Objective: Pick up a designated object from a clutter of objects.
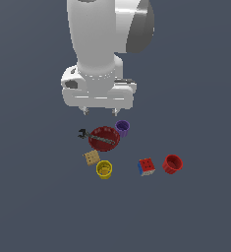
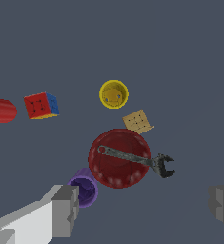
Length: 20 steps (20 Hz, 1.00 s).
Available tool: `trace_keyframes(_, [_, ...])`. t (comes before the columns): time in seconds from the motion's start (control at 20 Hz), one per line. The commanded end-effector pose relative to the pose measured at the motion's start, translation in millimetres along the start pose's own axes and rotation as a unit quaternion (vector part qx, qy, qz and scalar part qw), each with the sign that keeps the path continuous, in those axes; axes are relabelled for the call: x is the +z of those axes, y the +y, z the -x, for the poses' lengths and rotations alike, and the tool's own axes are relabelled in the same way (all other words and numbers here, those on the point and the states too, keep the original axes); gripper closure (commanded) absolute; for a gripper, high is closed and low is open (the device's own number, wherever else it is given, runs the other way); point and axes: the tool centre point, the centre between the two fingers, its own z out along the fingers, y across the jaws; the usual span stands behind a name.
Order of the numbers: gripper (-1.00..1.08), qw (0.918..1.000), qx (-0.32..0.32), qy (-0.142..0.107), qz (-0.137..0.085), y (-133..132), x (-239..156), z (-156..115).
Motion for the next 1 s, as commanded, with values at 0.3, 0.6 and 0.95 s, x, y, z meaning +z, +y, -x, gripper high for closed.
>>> trace_keyframes(0.3, [-0.92, 0.9992, 0.038, 0.004, -0.005, -3.9, 45.3, -37.8])
trace_keyframes(0.6, [-0.92, 0.9969, 0.078, 0.008, -0.011, -7.6, 96.6, -70.5])
trace_keyframes(0.95, [-0.92, 0.9928, 0.118, 0.012, -0.016, -11.2, 153.4, -97.0])
